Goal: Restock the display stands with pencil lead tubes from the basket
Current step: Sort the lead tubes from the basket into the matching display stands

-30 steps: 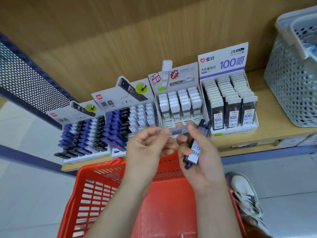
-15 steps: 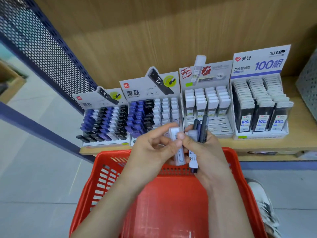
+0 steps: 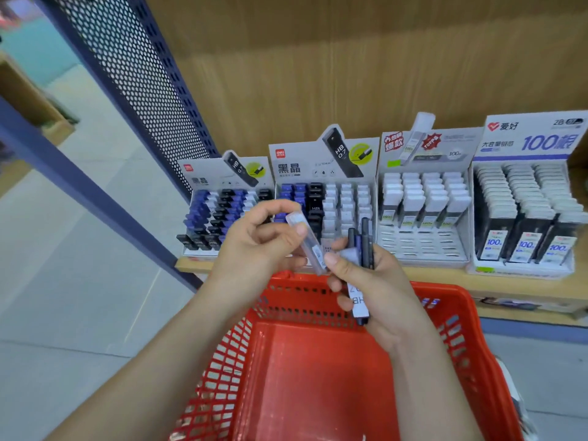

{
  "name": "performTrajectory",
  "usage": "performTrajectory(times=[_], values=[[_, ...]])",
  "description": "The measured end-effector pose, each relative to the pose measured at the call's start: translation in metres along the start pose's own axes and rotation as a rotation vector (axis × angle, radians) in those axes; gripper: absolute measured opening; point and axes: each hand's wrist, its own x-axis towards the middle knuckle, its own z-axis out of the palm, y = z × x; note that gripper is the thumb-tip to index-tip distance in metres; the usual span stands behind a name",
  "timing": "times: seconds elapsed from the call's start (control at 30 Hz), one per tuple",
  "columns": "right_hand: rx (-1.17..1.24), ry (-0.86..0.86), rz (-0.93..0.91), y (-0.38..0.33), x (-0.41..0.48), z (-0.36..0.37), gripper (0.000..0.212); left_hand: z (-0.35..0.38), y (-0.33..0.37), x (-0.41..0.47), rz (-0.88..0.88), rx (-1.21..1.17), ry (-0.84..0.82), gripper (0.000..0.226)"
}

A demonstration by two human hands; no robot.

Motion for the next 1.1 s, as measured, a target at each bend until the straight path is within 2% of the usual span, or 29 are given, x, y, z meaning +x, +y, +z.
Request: performTrajectory(times=[0.07,0.17,0.23,0.37,0.43,0.5,0.57,0.83,1.1], values=[[0.046,-0.023,0.044,0.0,0.002,0.004,0.028,-0.014,0.008,0.007,-0.03,-0.003,-0.099,0.033],[0.102,-0.044,0.118,0.001,0.008,0.017,0.023,-0.035,0.027,0.018,-0.001,0.171,-0.141,0.028],[0.056,0.0,0.143,0.001,0.013,0.028,0.024,-0.053,0.042,0.026,0.037,0.296,-0.103,0.027],[-0.056,0.06,0.161,-0.001,0.023,0.043,0.043,-0.101,0.064,0.044,0.165,0.649,0.051,0.023],[0.025,0.05,0.194,-0.003,0.029,0.049,0.034,-0.126,0.061,0.051,0.221,0.864,0.133,0.014],[0.092,0.002,0.243,-0.005,0.036,0.057,0.014,-0.148,0.051,0.055,0.268,1.075,0.159,0.008],[0.063,-0.04,0.271,-0.007,0.045,0.069,0.006,-0.164,0.037,0.057,0.304,1.235,0.165,0.012],[-0.266,-0.117,0.275,0.005,0.076,0.095,0.017,-0.188,-0.008,0.093,0.305,1.368,0.188,0.014],[-0.198,-0.061,0.271,0.024,0.091,0.094,0.019,-0.192,-0.03,0.128,0.27,1.45,0.064,0.02]])
